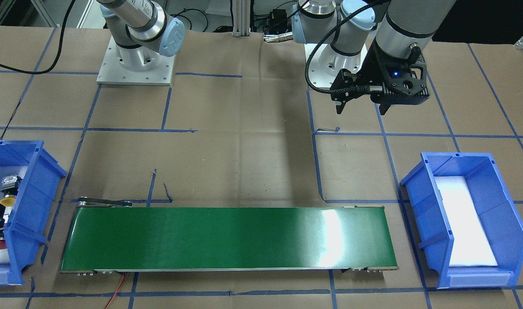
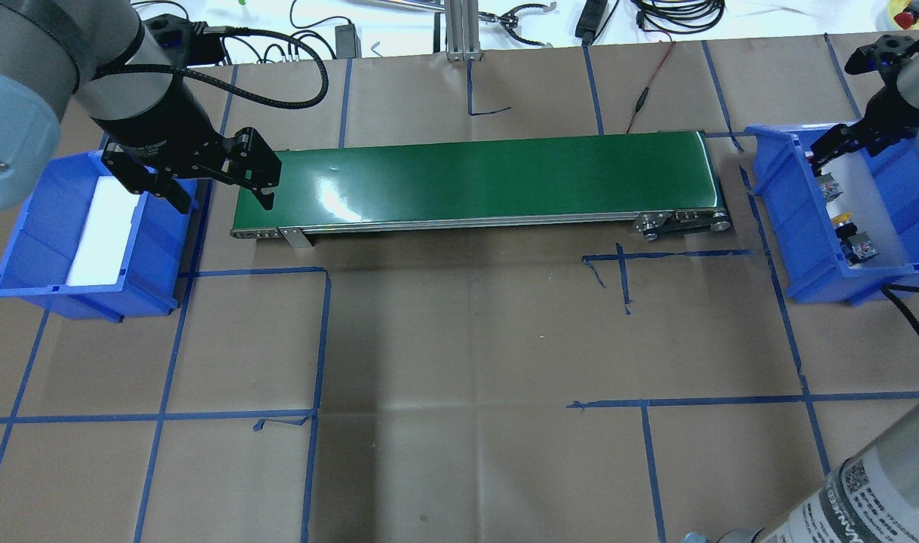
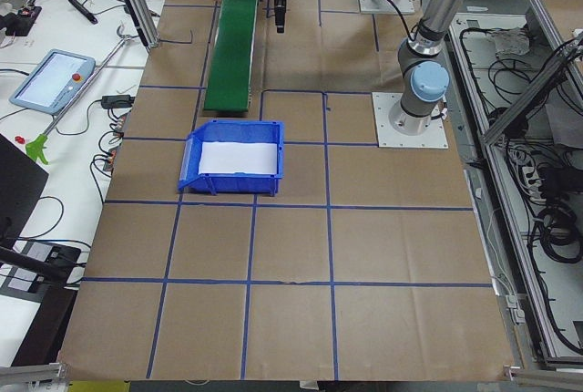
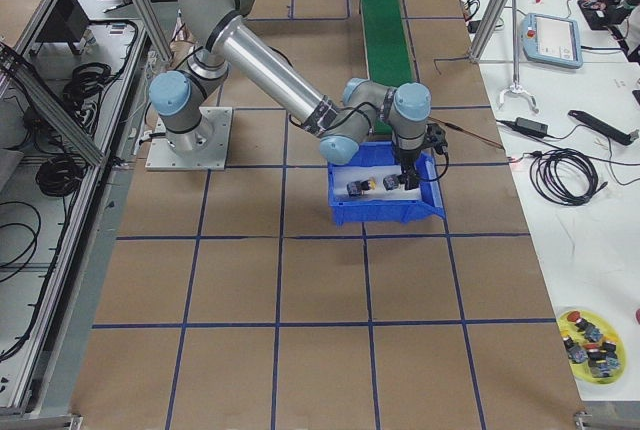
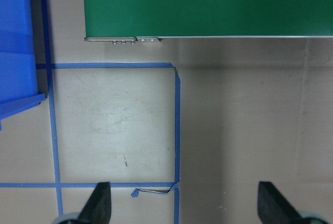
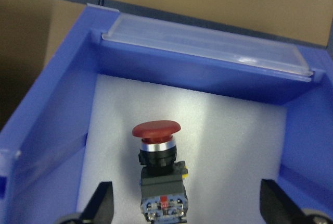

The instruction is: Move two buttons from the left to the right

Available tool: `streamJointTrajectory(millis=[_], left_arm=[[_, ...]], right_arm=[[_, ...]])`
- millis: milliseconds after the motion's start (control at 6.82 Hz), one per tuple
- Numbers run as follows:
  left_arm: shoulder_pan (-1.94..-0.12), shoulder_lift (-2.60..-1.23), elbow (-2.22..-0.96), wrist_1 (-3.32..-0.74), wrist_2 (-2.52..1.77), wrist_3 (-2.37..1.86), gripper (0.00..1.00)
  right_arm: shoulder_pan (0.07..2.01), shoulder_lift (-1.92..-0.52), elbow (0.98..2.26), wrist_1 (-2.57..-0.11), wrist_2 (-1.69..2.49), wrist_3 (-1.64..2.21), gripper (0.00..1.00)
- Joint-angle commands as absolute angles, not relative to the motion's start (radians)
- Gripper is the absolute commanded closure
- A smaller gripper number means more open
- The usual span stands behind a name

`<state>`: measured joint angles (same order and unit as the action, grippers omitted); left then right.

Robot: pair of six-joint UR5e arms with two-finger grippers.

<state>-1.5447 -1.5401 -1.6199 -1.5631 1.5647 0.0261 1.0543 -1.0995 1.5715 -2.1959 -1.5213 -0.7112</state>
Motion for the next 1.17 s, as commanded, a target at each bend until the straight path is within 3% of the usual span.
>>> streamJointTrajectory(millis=[0, 440, 733, 1026], left_arm=[[-1.545, -1.54, -1.62, -1.563, 1.565, 0.026, 0.0], [-1.545, -1.542, -1.62, -1.563, 1.565, 0.025, 0.0], [-1.545, -1.542, -1.62, -1.563, 1.565, 0.025, 0.0], [-1.545, -1.543, -1.62, -1.563, 1.565, 0.023, 0.0]], right_arm=[[1.057, -1.208, 1.581, -2.187, -1.525, -0.71, 0.0], [1.106, -1.391, 1.603, -1.984, -1.534, -0.692, 0.0], [1.176, -1.512, 1.598, -1.747, -1.537, -0.348, 0.0], [1.321, -1.57, 1.598, -1.685, -1.549, -0.228, 0.0]])
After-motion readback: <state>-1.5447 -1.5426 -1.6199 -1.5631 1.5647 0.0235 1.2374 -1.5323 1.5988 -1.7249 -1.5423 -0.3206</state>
